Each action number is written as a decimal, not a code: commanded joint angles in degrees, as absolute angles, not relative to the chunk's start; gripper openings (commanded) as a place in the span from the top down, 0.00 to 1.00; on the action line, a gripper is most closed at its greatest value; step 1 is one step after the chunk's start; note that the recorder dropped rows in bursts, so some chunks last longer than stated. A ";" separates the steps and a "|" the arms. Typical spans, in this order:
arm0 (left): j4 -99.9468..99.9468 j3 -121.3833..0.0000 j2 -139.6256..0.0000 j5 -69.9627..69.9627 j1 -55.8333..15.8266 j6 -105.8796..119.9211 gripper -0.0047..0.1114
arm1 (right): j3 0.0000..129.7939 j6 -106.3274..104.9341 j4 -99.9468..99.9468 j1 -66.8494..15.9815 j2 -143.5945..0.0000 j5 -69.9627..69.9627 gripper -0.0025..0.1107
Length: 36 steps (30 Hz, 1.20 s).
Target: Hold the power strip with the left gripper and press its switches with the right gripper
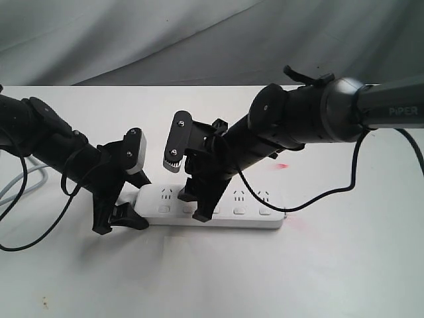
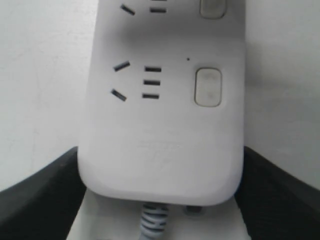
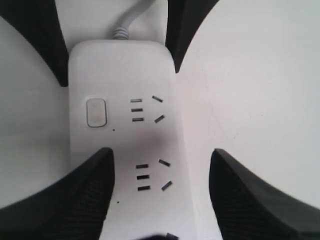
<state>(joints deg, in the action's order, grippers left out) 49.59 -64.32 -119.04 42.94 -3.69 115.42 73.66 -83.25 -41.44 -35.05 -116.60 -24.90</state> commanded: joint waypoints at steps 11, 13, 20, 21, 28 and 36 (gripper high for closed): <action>48.92 -64.30 -119.27 42.00 -3.91 115.67 0.49 | 73.15 -84.18 -41.49 -34.66 -117.78 -25.56 0.51; 48.92 -64.30 -119.27 42.00 -3.91 115.67 0.49 | 73.15 -84.29 -41.49 -34.66 -117.78 -25.65 0.51; 48.92 -64.30 -119.27 42.00 -3.91 115.67 0.49 | 73.15 -85.20 -41.24 -34.66 -119.46 -25.90 0.51; 48.92 -64.30 -119.27 42.00 -3.91 115.67 0.49 | 73.15 -85.20 -41.24 -34.66 -119.46 -25.90 0.51; 48.92 -64.30 -119.27 42.00 -3.91 115.67 0.49 | 70.72 -87.80 -41.09 -34.11 -119.53 -25.51 0.51; 48.92 -64.30 -119.27 42.00 -3.91 115.67 0.49 | 70.43 -88.65 -41.76 -33.87 -120.26 -24.16 0.51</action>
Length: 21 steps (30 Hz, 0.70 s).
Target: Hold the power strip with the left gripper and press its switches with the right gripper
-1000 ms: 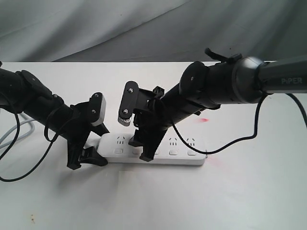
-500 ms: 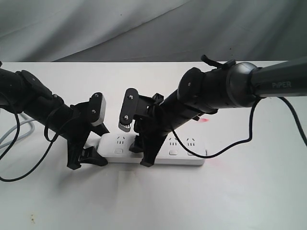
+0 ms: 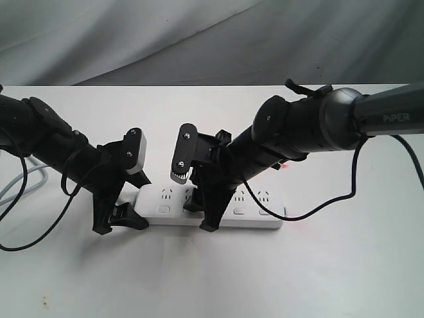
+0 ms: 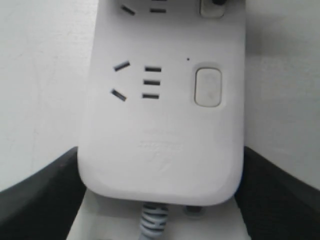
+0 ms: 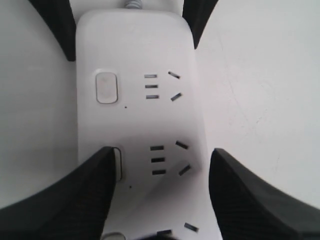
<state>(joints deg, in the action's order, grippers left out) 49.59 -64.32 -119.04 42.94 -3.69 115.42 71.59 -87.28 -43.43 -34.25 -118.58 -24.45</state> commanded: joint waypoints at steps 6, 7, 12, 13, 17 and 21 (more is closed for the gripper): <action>48.92 -64.30 -119.27 42.00 -3.91 115.67 0.49 | 70.43 -88.75 -42.59 -34.07 -121.46 -24.16 0.51; 48.92 -64.30 -119.27 42.00 -3.91 115.67 0.49 | 70.43 -88.75 -42.59 -34.07 -121.58 -24.16 0.51; 48.92 -64.30 -119.27 42.00 -3.91 115.67 0.49 | 70.43 -88.79 -42.59 -34.07 -121.57 -23.99 0.51; 48.92 -64.30 -119.27 42.00 -3.91 115.67 0.49 | 70.43 -88.79 -42.59 -34.07 -121.57 -23.99 0.51; 48.92 -64.30 -119.27 42.00 -3.91 115.67 0.49 | 70.43 -88.90 -42.59 -34.07 -121.57 -23.90 0.51; 48.92 -64.30 -119.27 42.00 -3.91 115.67 0.49 | 70.79 -88.90 -43.48 -34.07 -121.45 -23.72 0.51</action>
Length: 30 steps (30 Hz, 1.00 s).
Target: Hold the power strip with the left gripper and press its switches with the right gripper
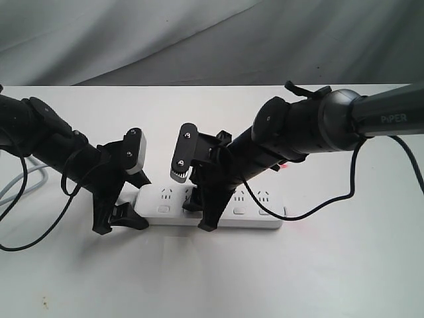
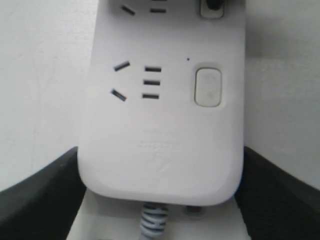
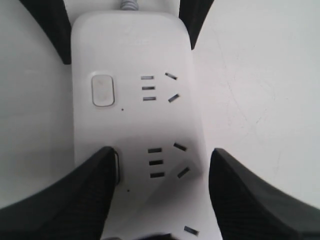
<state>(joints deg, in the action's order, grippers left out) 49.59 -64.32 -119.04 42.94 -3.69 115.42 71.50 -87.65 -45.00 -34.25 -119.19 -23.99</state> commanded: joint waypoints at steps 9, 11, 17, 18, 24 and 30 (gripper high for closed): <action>48.92 -64.30 -119.27 42.00 -3.91 115.67 0.49 | 70.79 -88.90 -44.13 -34.12 -116.56 -22.73 0.51; 48.92 -64.30 -119.27 42.00 -3.91 115.67 0.49 | 70.79 -89.68 -45.35 -34.12 -115.71 -22.73 0.51; 48.92 -64.30 -119.27 42.00 -3.91 115.67 0.49 | 70.79 -89.68 -45.34 -34.12 -112.62 -23.17 0.51; 48.92 -64.30 -119.27 42.00 -3.91 115.67 0.49 | 70.55 -89.68 -45.34 -33.76 -112.25 -23.44 0.51; 48.92 -64.30 -119.27 42.00 -3.91 115.67 0.49 | 63.95 -89.55 -45.00 -31.90 -108.94 -22.04 0.51; 48.92 -64.30 -119.27 42.00 -3.91 115.67 0.49 | 63.81 -89.55 -46.38 -31.90 -111.28 -20.93 0.51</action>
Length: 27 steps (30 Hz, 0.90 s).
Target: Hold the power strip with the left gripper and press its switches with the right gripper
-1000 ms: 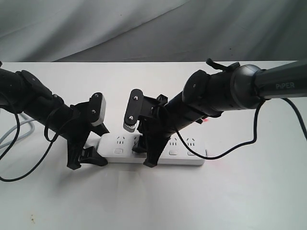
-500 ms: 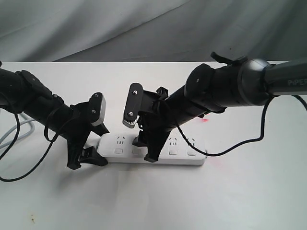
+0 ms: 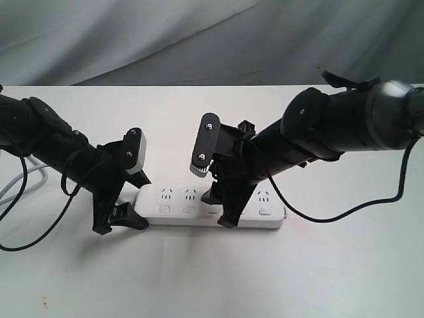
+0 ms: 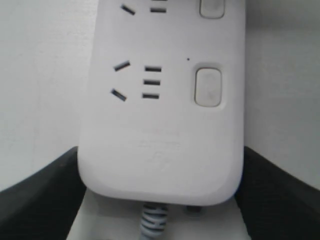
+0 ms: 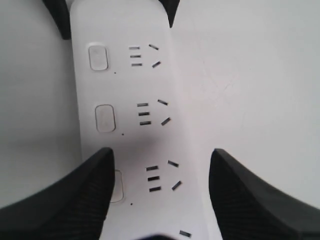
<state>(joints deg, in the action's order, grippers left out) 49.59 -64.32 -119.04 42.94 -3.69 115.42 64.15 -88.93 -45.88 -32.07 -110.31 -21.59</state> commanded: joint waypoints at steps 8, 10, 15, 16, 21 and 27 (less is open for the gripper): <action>48.92 -64.30 -119.27 42.00 -3.91 115.67 0.49 | 63.81 -89.55 -45.81 -30.62 -111.54 -20.68 0.51; 48.92 -64.30 -119.27 42.00 -3.91 115.67 0.49 | 63.81 -89.55 -45.49 -30.62 -111.54 -20.68 0.51; 48.92 -64.30 -119.27 42.00 -3.91 115.67 0.49 | 63.81 -89.71 -45.49 -30.62 -111.54 -20.77 0.51; 48.92 -64.30 -119.27 42.00 -3.91 115.67 0.49 | 63.81 -89.71 -45.49 -30.62 -111.54 -20.77 0.51; 48.92 -64.30 -119.27 42.00 -3.91 115.67 0.49 | 63.81 -89.70 -45.49 -30.76 -111.54 -20.91 0.51; 48.92 -64.30 -119.27 42.00 -3.91 115.67 0.49 | 63.81 -89.70 -45.36 -30.87 -112.48 -21.01 0.51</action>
